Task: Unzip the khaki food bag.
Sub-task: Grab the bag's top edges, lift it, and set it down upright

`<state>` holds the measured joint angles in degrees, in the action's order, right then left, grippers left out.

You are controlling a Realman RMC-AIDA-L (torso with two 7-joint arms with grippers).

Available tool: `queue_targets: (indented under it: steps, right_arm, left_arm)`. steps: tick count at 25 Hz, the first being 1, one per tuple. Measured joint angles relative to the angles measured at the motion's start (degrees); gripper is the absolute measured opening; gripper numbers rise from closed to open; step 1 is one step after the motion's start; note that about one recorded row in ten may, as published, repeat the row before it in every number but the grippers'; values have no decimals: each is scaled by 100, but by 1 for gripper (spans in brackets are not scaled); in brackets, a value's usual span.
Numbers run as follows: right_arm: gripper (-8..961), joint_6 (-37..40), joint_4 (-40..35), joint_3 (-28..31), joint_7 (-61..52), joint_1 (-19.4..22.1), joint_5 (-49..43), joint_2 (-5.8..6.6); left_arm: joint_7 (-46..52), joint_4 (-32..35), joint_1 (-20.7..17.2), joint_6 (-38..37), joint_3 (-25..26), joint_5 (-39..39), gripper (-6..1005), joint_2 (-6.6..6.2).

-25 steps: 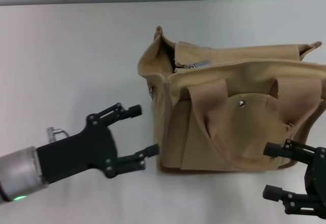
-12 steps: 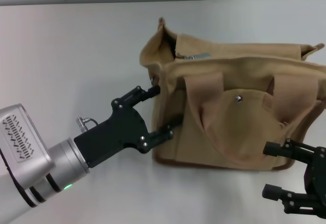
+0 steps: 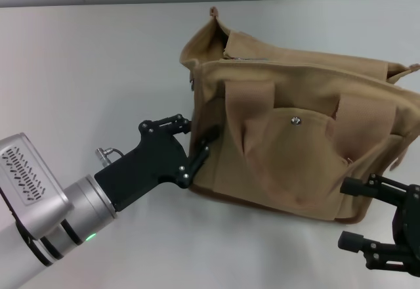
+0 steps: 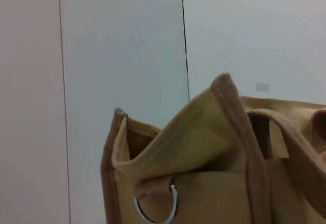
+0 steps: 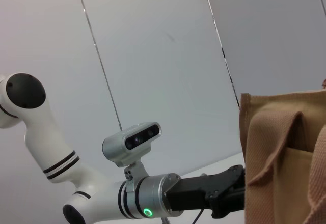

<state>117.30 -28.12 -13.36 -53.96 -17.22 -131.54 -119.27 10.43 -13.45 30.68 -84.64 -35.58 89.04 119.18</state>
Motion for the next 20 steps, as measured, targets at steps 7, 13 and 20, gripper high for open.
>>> queue_targets:
  steps: [7, 13, 20]
  right_arm:
    - [846, 36, 11, 14, 0, 39, 114, 0]
    - [846, 312, 483, 252, -10, 413, 1473, 68]
    - [846, 30, 1637, 1663, 315, 681, 3552, -17]
  left_arm:
    - [-14, 2, 17, -50, 6, 0, 154, 0]
    - [-31, 157, 65, -197, 21, 1, 109, 0]
    - [301, 823, 186, -543, 31, -26, 60, -8]
